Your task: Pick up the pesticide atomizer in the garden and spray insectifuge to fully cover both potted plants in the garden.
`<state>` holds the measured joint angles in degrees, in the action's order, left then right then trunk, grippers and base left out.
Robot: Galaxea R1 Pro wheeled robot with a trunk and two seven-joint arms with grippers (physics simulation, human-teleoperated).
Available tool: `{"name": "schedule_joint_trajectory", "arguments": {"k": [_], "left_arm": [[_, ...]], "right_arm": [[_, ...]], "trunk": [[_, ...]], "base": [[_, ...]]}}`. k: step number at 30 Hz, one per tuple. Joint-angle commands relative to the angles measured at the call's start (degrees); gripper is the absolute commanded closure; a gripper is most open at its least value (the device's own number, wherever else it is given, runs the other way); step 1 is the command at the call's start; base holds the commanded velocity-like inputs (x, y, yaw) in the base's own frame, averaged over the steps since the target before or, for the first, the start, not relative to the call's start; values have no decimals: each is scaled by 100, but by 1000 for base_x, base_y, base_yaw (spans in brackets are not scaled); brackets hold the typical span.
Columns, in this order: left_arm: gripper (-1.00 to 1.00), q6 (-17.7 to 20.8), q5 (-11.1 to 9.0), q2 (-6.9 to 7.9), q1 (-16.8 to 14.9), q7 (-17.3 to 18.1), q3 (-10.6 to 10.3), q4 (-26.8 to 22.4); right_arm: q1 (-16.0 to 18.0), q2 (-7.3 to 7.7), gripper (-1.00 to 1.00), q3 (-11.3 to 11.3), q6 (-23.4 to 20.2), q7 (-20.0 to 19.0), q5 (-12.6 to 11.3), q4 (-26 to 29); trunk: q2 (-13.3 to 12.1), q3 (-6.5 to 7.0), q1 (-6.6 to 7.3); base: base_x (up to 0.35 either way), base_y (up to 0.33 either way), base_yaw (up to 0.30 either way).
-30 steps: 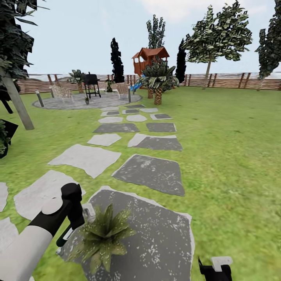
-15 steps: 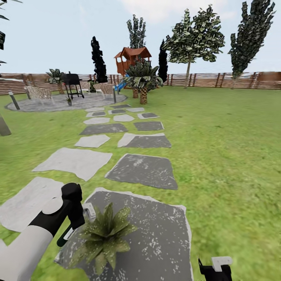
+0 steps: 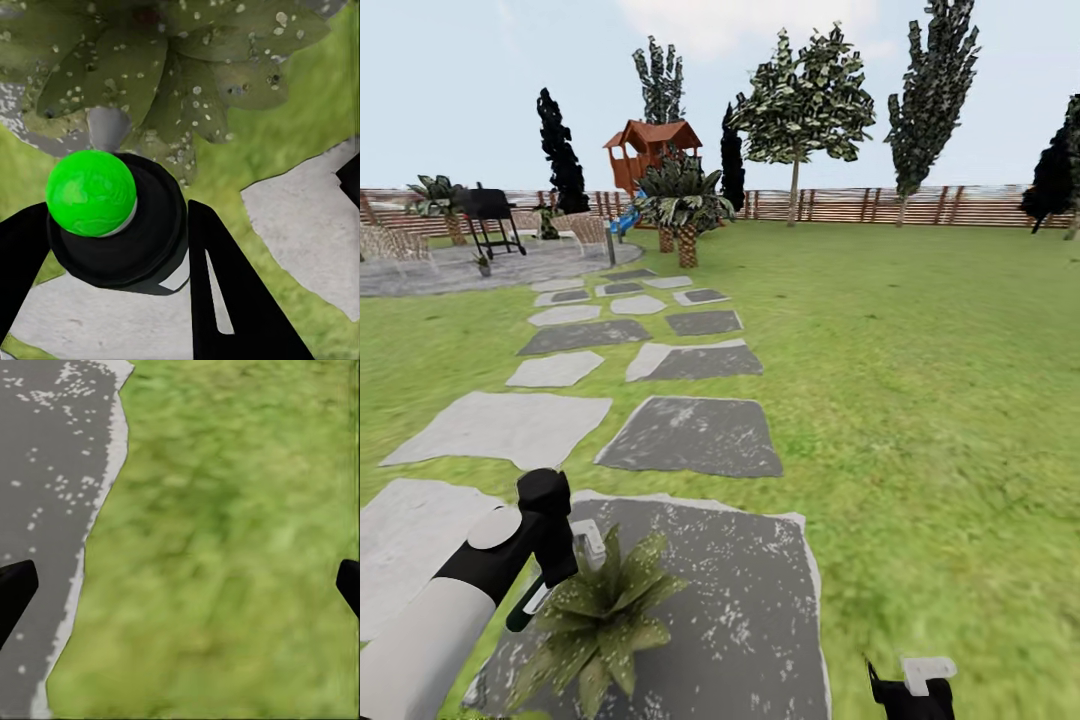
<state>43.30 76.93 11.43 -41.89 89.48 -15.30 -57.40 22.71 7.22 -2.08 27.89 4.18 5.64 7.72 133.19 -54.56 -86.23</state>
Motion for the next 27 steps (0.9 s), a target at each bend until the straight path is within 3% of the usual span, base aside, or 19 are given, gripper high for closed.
{"name": "schedule_joint_trajectory", "arguments": {"k": [1, 7, 14, 20, 27], "left_arm": [[100, 57, 41, 3, -3, 52, -16, -8], [100, 63, 49, -17, -4, 52, -16, -8], [100, 64, 50, -18, -4, 52, -16, -8], [100, 57, 50, -11, 26, 52, -16, 38], [100, 51, 50, -1, 52, 52, -24, 61]], "right_arm": [[5, -2, -100, -21, 15, 31, 60, -7], [5, -6, -100, -21, 15, 31, 60, -7], [5, -5, -100, -21, 15, 31, 60, -7], [5, -5, -100, -21, 15, 31, 60, -7], [5, -7, -100, -21, 15, 31, 60, -7]], "trunk": [[3, -5, 4], [3, -5, 4], [3, -5, 4], [3, -5, 4], [3, -5, 4]], "base": [[-320, 75, -265], [-281, 193, -265], [-43, 256, -265], [-1, 22, -233], [-86, 1, -18]]}}
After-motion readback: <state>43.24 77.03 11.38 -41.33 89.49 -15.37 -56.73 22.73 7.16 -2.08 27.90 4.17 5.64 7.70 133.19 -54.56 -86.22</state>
